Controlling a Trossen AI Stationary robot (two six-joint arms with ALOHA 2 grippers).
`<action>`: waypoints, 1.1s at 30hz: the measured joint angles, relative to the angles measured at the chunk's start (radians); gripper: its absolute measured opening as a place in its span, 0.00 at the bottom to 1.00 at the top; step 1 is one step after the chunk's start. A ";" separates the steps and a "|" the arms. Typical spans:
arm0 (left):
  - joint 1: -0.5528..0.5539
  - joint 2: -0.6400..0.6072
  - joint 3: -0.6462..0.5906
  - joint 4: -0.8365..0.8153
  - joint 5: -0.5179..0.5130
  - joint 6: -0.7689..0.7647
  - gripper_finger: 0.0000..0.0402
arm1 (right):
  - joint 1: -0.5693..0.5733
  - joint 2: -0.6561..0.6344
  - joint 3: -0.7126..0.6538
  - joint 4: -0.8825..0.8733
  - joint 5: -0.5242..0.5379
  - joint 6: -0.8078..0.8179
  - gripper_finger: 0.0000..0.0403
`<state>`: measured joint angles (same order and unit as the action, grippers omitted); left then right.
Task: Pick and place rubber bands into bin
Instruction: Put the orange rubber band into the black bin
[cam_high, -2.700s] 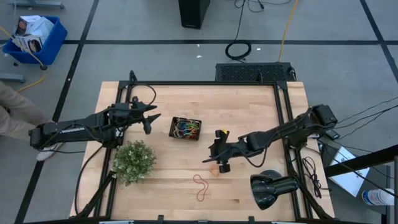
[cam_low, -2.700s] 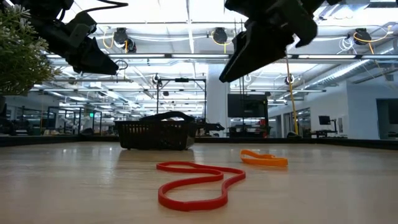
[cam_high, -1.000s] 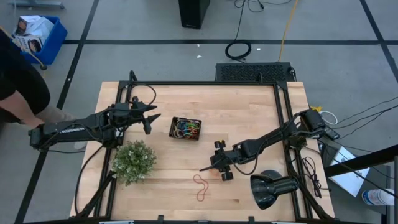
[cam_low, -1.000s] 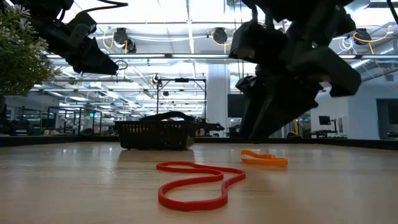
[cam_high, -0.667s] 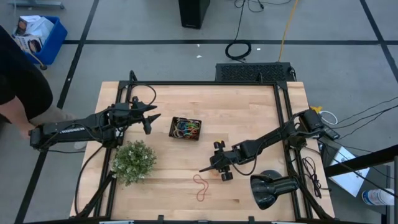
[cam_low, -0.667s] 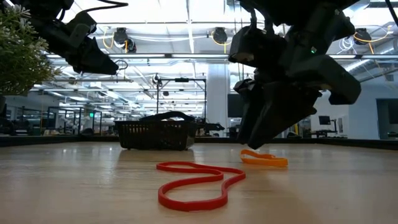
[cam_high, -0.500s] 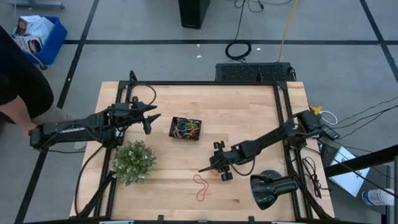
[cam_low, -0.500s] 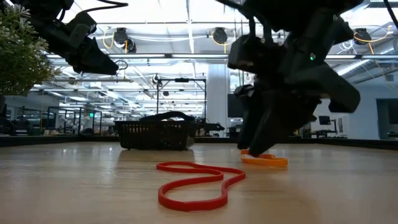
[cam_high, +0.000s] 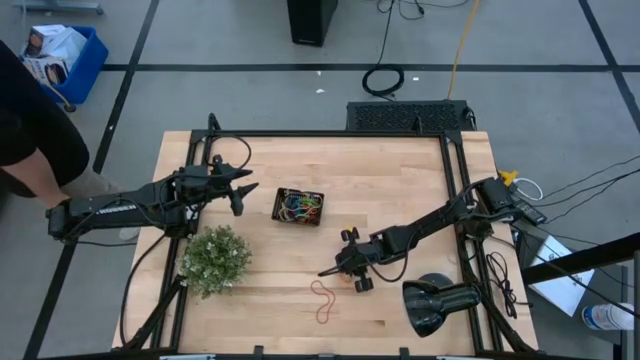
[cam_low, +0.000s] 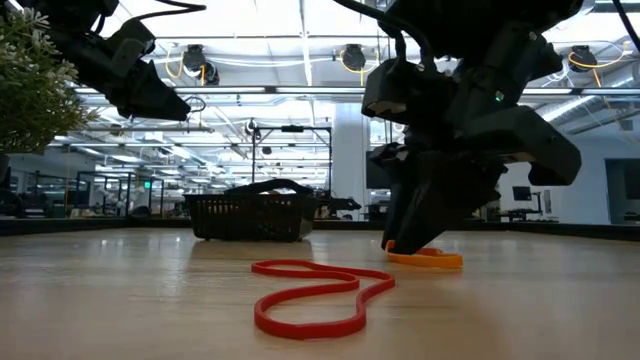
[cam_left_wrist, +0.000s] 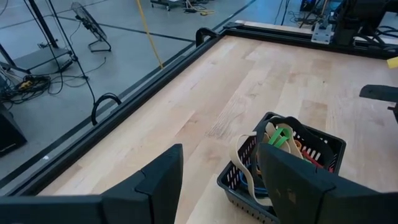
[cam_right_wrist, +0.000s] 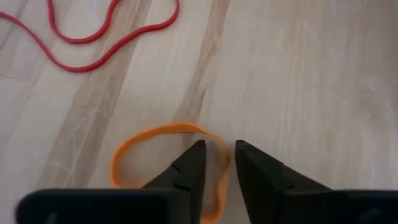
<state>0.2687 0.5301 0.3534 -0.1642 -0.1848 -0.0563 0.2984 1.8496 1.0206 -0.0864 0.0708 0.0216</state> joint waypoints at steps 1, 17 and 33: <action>0.000 0.000 0.000 0.000 0.000 0.000 0.54 | -0.001 0.000 0.000 0.000 0.000 -0.001 0.17; 0.000 0.000 0.000 0.000 0.000 0.000 0.54 | -0.022 -0.119 0.000 0.006 0.138 -0.146 0.01; 0.000 0.000 0.000 0.001 0.000 0.000 0.54 | -0.238 -0.212 0.135 0.376 0.137 -0.537 0.00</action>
<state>0.2691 0.5301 0.3534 -0.1637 -0.1848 -0.0566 0.0601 1.6380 1.1561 0.2896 0.2081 -0.5151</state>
